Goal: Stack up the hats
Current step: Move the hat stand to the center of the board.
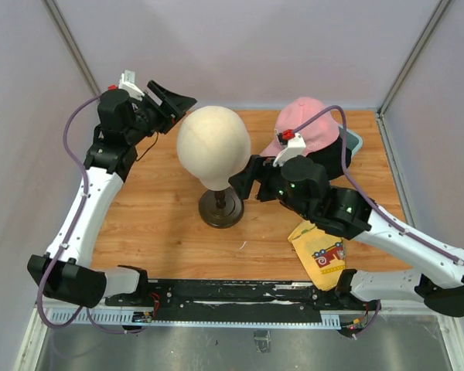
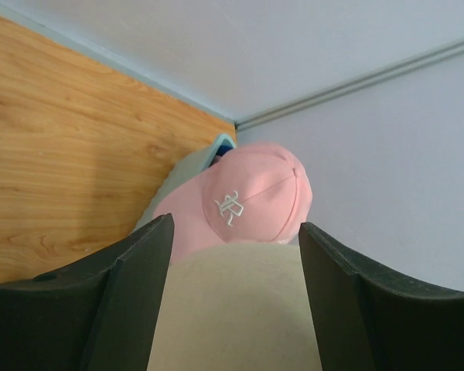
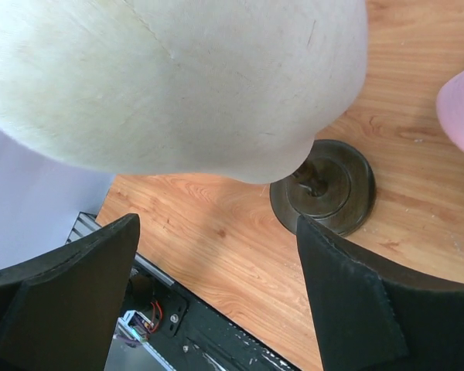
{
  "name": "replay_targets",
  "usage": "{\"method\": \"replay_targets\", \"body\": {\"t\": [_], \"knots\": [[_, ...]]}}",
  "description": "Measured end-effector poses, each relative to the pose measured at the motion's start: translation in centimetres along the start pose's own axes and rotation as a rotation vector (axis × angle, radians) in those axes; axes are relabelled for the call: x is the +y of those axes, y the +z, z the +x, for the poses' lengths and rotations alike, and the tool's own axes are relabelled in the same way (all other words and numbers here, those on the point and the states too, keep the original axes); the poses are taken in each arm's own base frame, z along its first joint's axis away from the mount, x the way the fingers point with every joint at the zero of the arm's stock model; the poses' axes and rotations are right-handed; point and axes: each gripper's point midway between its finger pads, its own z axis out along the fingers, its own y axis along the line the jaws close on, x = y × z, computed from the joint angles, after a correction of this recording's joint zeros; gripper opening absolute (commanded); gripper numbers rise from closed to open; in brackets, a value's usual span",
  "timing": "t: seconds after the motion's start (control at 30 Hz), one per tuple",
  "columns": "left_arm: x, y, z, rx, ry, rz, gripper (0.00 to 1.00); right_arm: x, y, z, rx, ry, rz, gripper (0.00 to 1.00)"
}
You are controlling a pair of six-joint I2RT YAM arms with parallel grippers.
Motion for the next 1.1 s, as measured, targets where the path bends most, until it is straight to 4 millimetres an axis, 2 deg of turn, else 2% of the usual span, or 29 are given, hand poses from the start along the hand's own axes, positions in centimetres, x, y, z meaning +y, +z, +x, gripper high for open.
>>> {"method": "replay_targets", "body": {"t": [0.13,0.27,0.4,0.5,0.6,0.7,0.8,0.93,1.0,1.1], "knots": [[-0.4,-1.6,-2.3,-0.118,-0.011,-0.029,0.73,-0.3,-2.5,-1.9,-0.050,-0.048,-0.026,0.84],[-1.0,-4.3,-3.9,-0.237,-0.021,-0.041,0.73,-1.3,-4.2,-3.9,-0.123,-0.097,-0.004,0.86],[-1.0,-7.1,-4.3,-0.321,-0.037,-0.047,0.72,-2.4,-4.7,-5.9,-0.204,-0.158,0.055,0.85],[-0.7,-9.1,-4.2,-0.368,-0.043,-0.053,0.71,-2.5,-4.6,-7.8,-0.257,-0.206,0.098,0.83],[0.1,-10.7,-3.6,-0.393,-0.049,-0.065,0.69,-2.6,-3.8,-10.9,-0.314,-0.196,0.137,0.82],[0.8,-11.8,-2.9,-0.397,-0.051,-0.079,0.67,-4.1,-2.7,-14.4,-0.369,-0.151,0.191,0.81],[1.4,-12.9,-2.1,-0.396,-0.051,-0.092,0.64,-5.2,-0.7,-16.8,-0.384,-0.102,0.206,0.82],[2.2,-14.7,-1.0,-0.409,-0.045,-0.088,0.54,-6.3,2.9,-18.8,-0.359,-0.047,0.183,0.82],[2.4,-15.4,-0.5,-0.416,-0.046,-0.072,0.51,-6.9,4.8,-19.2,-0.338,-0.020,0.165,0.82],[2.3,-16.4,0.5,-0.412,-0.055,-0.025,0.48,-8.1,7.4,-18.7,-0.281,0.024,0.137,0.82]]}}
